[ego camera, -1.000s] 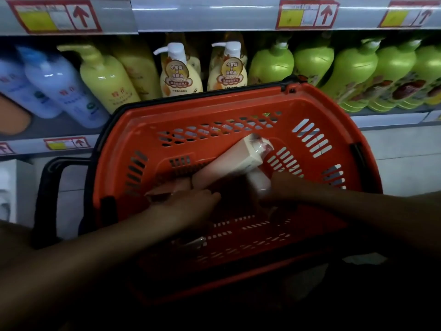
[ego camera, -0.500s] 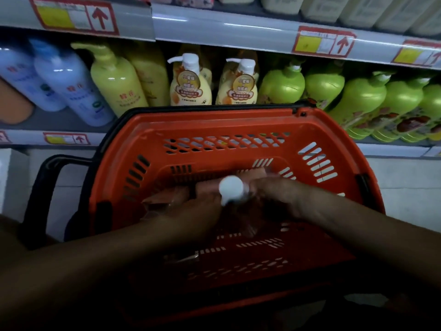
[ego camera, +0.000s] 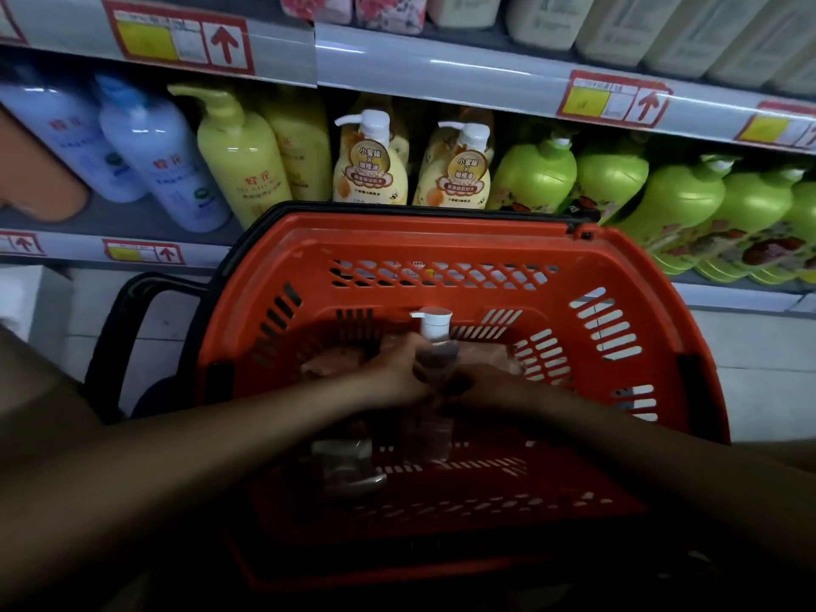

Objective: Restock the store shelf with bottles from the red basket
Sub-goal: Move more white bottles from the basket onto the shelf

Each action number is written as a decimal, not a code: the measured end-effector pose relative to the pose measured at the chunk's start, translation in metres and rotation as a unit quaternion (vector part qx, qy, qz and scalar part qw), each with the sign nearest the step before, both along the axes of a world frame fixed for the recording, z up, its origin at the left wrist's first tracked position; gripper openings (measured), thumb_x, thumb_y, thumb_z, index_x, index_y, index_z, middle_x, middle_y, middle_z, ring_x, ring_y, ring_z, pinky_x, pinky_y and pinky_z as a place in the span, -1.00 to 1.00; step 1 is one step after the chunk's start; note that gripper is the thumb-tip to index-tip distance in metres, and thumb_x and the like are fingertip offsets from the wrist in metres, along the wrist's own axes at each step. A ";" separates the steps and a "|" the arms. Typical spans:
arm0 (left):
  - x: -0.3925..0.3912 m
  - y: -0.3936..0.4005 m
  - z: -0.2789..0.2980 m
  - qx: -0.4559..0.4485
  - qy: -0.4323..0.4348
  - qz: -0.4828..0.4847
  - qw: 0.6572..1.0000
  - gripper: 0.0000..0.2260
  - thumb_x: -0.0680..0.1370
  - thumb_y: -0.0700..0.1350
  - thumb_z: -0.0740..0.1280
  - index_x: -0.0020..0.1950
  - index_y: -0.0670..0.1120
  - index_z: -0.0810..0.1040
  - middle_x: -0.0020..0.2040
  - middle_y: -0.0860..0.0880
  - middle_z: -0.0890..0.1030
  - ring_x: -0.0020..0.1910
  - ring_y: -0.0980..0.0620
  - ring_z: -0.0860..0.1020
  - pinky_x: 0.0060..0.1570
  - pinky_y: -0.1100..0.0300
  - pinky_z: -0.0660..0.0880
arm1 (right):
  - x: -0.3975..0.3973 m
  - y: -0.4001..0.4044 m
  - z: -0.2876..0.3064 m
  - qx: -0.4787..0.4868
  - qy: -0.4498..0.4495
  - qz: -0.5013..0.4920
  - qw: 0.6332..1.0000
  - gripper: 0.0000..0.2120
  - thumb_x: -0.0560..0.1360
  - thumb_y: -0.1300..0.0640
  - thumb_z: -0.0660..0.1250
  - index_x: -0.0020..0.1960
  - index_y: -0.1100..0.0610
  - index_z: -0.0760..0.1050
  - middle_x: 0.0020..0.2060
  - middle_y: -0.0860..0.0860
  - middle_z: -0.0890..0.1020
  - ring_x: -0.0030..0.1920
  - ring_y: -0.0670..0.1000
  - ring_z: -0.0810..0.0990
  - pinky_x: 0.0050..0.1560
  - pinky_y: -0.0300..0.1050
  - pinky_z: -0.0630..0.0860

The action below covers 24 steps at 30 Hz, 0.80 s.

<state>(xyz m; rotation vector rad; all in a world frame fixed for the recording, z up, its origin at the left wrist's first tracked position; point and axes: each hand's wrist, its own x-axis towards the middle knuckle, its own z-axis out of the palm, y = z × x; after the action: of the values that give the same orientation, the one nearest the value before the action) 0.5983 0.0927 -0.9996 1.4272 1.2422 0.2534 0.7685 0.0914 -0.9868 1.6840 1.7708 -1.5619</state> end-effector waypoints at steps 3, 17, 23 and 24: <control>-0.002 0.003 -0.006 -0.034 0.101 0.065 0.992 -0.71 0.39 -0.10 0.47 0.04 -0.07 0.47 0.09 -0.17 0.65 0.10 -0.09 0.62 0.08 0.07 0.53 | 0.009 0.006 -0.005 -0.009 -0.050 0.026 0.998 -0.74 0.58 0.22 0.38 0.23 0.30 0.57 0.08 0.14 0.64 -0.20 -0.18 0.51 -0.38 -0.57 0.38; -0.016 0.022 0.002 -0.131 0.116 0.025 0.984 -0.23 0.58 -0.16 0.37 0.64 -0.09 -0.05 0.39 -0.04 0.45 0.27 0.00 0.49 0.04 0.31 0.39 | 0.006 0.027 -0.010 -0.016 0.044 -0.145 0.988 -0.14 0.42 0.24 0.54 0.59 0.08 0.17 0.49 0.09 0.41 0.44 0.11 0.43 0.44 0.09 0.42; -0.023 0.020 0.003 -0.124 0.060 -0.005 0.991 -0.23 0.53 -0.35 0.39 0.60 -0.23 -0.02 0.56 -0.16 0.25 0.52 -0.09 0.30 0.48 0.15 0.24 | -0.008 0.021 -0.011 -0.026 0.082 -0.185 0.979 -0.19 0.49 0.36 0.45 0.60 0.16 0.11 0.48 0.13 0.40 0.43 0.12 0.44 0.40 -0.01 0.44; -0.024 0.019 0.002 -0.120 0.044 0.001 0.992 -0.24 0.51 -0.39 0.39 0.58 -0.26 0.00 0.54 -0.19 0.26 0.52 -0.12 0.30 0.47 0.16 0.23 | -0.009 0.021 -0.012 -0.035 0.077 -0.190 0.978 -0.17 0.49 0.35 0.46 0.61 0.14 0.09 0.48 0.12 0.40 0.42 0.13 0.45 0.40 0.03 0.45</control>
<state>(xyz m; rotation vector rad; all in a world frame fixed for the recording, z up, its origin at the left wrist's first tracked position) 0.5748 0.1118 -0.9977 1.2406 1.2999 0.0398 0.7593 0.1122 -0.9989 2.0037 1.4998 -1.9331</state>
